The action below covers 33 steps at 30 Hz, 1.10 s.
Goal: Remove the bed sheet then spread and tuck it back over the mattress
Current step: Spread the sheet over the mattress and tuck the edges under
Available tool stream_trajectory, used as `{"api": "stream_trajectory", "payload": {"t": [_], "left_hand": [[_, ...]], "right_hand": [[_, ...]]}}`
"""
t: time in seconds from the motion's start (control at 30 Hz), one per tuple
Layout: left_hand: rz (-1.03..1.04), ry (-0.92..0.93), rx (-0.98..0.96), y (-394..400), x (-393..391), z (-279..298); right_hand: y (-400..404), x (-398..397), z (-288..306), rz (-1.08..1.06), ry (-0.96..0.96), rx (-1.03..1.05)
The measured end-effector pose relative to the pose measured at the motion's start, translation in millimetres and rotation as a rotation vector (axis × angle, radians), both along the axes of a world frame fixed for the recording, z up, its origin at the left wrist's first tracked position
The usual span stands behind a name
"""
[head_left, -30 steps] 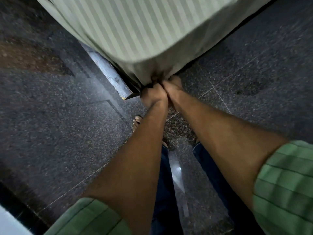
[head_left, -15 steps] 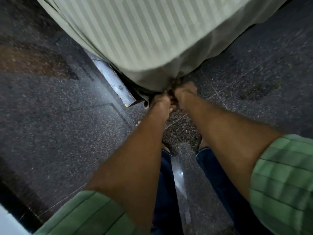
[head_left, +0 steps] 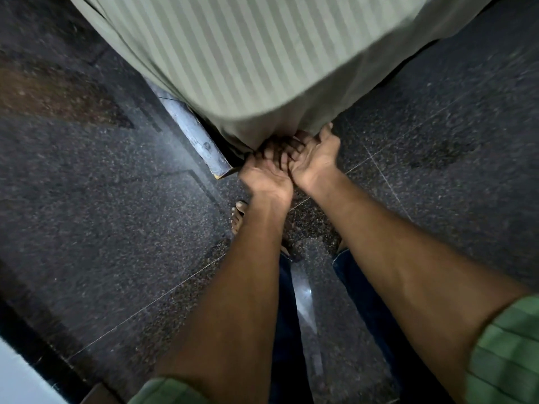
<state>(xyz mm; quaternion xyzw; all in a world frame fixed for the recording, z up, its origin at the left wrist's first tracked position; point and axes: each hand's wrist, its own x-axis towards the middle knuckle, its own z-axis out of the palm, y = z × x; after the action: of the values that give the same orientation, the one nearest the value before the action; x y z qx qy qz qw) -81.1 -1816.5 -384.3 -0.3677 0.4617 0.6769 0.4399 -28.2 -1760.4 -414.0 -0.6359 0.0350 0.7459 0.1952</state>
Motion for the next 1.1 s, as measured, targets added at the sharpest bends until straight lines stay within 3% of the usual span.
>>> {"api": "stream_trajectory", "payload": {"t": [0.13, 0.4, 0.63, 0.8, 0.9, 1.03, 1.1], "left_hand": [[0.089, 0.0, -0.083, 17, 2, -2], [0.105, 0.009, -0.079, 8, 3, 0], [0.169, -0.014, 0.027, 16, -1, -10], [0.343, -0.098, 0.128, 31, -6, -12], [0.261, -0.071, 0.127, 27, -2, -19], [0.198, -0.054, 0.082, 25, 1, -27], [0.184, -0.049, 0.037, 17, 4, -25]], "right_hand": [[7, -6, 4, -0.103, 0.071, -0.018], [27, -18, 29, -0.034, -0.112, 0.064], [32, -19, 17, -0.189, 0.184, 0.053], [52, -21, 15, -0.221, 0.363, 0.047], [58, -20, 11, -0.241, 0.352, 0.057], [50, 3, 7, -0.273, 0.504, 0.054], [38, 30, 4, -0.333, 0.435, 0.061]]}}
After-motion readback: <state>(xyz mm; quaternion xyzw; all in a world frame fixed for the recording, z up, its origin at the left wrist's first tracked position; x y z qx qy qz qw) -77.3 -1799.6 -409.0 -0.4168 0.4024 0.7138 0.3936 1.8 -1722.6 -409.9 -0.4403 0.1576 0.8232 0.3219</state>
